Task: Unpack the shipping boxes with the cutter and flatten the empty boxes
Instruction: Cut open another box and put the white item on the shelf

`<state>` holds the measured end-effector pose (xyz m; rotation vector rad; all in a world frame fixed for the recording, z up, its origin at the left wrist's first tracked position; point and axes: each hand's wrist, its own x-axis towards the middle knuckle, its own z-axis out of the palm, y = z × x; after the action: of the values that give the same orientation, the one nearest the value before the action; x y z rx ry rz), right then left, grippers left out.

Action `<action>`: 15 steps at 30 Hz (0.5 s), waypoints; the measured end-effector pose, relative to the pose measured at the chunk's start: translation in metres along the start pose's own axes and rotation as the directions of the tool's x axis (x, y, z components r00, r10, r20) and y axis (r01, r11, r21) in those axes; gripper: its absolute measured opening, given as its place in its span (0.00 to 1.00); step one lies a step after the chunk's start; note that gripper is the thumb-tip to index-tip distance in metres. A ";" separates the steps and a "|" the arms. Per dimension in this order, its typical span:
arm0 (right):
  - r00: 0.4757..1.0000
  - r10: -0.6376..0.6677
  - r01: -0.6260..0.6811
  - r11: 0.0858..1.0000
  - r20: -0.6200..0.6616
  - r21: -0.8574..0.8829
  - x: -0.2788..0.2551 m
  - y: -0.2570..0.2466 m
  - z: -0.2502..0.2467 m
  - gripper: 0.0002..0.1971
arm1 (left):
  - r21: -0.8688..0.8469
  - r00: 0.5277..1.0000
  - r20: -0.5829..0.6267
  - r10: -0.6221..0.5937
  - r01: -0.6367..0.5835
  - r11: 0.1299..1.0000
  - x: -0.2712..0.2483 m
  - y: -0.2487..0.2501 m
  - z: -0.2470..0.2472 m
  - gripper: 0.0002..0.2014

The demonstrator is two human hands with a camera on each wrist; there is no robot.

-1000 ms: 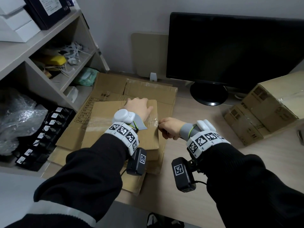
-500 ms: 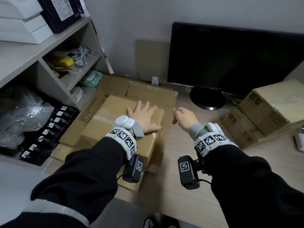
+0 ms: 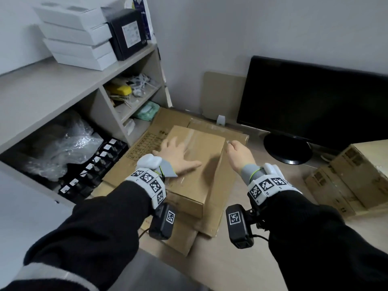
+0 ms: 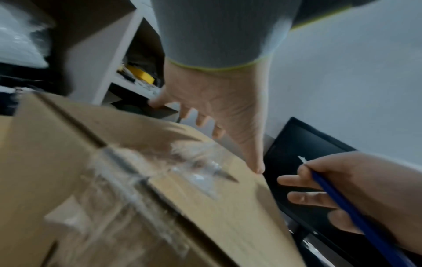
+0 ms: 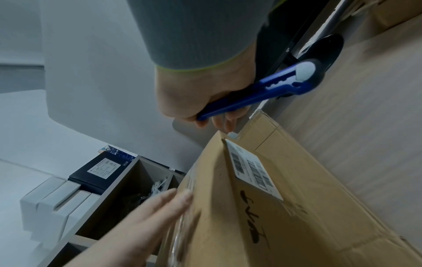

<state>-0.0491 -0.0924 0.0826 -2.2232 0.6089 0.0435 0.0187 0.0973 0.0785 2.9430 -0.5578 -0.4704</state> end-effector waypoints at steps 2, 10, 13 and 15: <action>0.999 -0.026 0.027 0.999 0.020 -0.041 0.002 -0.008 -0.001 0.16 | -0.005 0.982 0.106 -0.157 0.159 0.987 0.006 -0.005 0.013 0.62; 0.994 -0.002 0.019 0.988 0.108 -0.156 0.009 -0.011 -0.004 0.15 | 0.148 0.925 0.369 0.089 -0.153 0.977 0.024 -0.023 -0.012 0.66; 0.980 0.044 -0.021 0.993 0.194 -0.117 0.009 -0.006 -0.005 0.19 | 0.048 0.917 0.388 0.096 -0.125 0.991 0.038 -0.016 -0.024 0.61; 0.974 0.058 -0.057 0.998 0.219 -0.012 0.009 0.000 -0.005 0.15 | -0.085 0.957 0.269 0.105 -0.085 0.993 0.041 -0.002 -0.019 0.52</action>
<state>-0.0420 -0.0999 0.0843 -2.1685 0.5508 0.3170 0.0614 0.0847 0.0846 2.7842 -0.6918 -0.8737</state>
